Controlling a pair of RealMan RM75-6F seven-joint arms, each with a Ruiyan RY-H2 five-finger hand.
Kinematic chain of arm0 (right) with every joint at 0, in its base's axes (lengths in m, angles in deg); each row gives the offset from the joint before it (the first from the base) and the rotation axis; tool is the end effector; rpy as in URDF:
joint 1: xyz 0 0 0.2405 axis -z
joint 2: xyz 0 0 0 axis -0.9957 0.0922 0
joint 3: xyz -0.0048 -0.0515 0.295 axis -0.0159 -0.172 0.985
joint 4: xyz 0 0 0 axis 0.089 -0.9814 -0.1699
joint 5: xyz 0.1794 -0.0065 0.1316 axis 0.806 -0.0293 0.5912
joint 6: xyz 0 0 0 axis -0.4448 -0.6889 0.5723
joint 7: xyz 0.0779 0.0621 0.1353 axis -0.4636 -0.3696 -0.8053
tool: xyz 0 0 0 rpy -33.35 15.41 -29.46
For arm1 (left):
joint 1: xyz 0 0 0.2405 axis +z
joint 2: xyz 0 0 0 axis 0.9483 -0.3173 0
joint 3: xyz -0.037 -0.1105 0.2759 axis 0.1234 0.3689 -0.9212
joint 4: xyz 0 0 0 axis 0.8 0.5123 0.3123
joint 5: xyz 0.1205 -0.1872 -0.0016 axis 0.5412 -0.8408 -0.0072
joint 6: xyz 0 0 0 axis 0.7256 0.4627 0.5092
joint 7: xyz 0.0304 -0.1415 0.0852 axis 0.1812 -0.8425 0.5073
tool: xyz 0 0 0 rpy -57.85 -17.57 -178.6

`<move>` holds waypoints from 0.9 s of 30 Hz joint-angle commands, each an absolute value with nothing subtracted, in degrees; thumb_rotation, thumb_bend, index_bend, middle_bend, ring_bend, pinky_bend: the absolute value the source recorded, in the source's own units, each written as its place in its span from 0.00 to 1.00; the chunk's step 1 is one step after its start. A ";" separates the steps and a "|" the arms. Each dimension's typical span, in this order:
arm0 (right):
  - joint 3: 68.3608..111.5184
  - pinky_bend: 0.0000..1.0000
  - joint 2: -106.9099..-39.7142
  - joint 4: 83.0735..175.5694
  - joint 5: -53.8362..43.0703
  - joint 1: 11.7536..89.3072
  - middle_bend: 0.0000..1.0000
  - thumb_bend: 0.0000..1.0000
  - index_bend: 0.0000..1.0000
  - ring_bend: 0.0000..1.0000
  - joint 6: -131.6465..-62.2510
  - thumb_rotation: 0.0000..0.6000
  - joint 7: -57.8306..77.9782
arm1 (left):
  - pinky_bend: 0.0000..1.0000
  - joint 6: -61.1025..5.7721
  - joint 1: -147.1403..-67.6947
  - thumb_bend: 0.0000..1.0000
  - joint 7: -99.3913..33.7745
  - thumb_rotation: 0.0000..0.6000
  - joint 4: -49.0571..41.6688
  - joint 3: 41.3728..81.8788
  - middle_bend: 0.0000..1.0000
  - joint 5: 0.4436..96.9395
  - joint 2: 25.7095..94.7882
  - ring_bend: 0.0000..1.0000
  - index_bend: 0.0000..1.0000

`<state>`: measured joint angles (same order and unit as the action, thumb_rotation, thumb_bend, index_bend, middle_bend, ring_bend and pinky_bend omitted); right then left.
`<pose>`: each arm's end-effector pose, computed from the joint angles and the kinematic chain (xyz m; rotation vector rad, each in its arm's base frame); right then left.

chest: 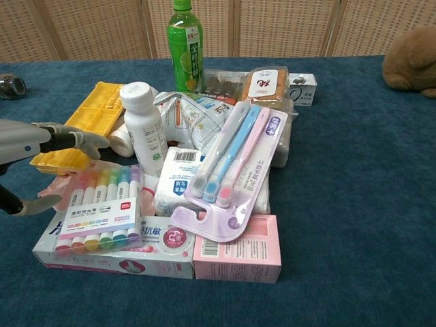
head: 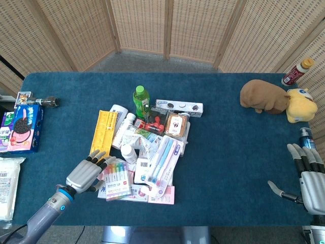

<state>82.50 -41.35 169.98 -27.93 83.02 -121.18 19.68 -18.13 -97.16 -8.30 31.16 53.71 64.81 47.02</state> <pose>-0.2902 -0.1862 0.2163 1.3263 -0.9265 0.9152 -0.2352 0.2632 0.0261 -2.0460 -0.9704 -0.7126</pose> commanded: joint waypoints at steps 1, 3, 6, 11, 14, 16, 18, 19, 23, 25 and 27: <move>82.65 0.00 -41.52 170.60 -28.04 82.58 0.00 0.22 0.00 0.00 -120.54 0.62 20.17 | 0.00 -19.27 -96.30 0.48 -9.57 0.94 30.80 52.89 0.19 64.70 45.82 0.00 0.00; 82.77 0.00 -41.58 171.03 -28.18 82.33 0.00 0.22 0.00 0.00 -120.24 0.62 20.47 | 0.00 -19.83 -95.84 0.48 -10.44 0.94 30.43 52.45 0.19 64.64 45.17 0.00 0.00; 82.96 0.00 -41.70 171.71 -28.33 82.01 0.00 0.22 0.00 0.00 -119.91 0.62 21.08 | 0.00 -20.89 -94.94 0.48 -12.05 0.94 29.66 51.71 0.19 64.74 44.21 0.00 0.00; 83.02 0.00 -41.64 172.56 -28.53 81.69 0.00 0.22 0.00 0.00 -119.31 0.62 21.14 | 0.00 -23.10 -93.19 0.48 -15.94 0.94 28.71 50.94 0.19 65.08 42.45 0.00 0.00; 82.97 0.00 -41.49 172.88 -28.66 81.61 0.00 0.22 0.00 0.00 -119.04 0.62 21.08 | 0.00 -25.45 -92.32 0.48 -19.45 0.93 28.61 51.28 0.18 67.00 41.79 0.00 0.00; 82.90 0.00 -41.42 172.95 -28.71 81.63 0.00 0.22 0.00 0.00 -118.94 0.62 20.86 | 0.00 -28.17 -91.60 0.48 -22.29 0.94 28.34 52.08 0.17 68.83 41.96 0.00 0.00; 82.79 0.00 -41.35 173.02 -28.86 81.69 0.00 0.22 0.00 0.00 -118.88 0.62 20.58 | 0.00 -30.63 -91.03 0.48 -24.15 0.94 27.74 52.95 0.14 70.04 42.48 0.00 0.00; 82.70 0.00 -41.31 172.97 -28.91 81.74 0.00 0.22 0.00 0.00 -118.82 0.62 20.44 | 0.00 -31.91 -90.75 0.48 -24.78 0.94 27.44 53.61 0.11 70.14 42.87 0.00 0.00; 82.45 0.00 -41.04 172.69 -29.14 82.02 0.00 0.22 0.00 0.00 -118.88 0.62 19.34 | 0.00 -32.11 -91.26 0.48 -23.89 0.94 27.26 55.58 0.00 67.47 43.45 0.00 0.00; 82.32 0.00 -40.91 172.52 -29.37 82.14 0.00 0.22 0.00 0.00 -118.91 0.61 18.72 | 0.00 -30.95 -92.13 0.48 -21.86 0.94 27.49 56.64 0.00 64.81 43.72 0.00 0.00; 82.11 0.00 -40.75 172.50 -29.74 82.16 0.00 0.22 0.00 0.00 -118.70 0.62 17.99 | 0.00 -30.23 -92.87 0.48 -19.88 0.92 27.88 57.55 0.00 62.48 44.23 0.00 0.00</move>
<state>82.24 -40.86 172.55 -29.54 82.12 -118.80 18.29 -31.38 -91.94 -22.07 27.58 56.21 65.04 43.59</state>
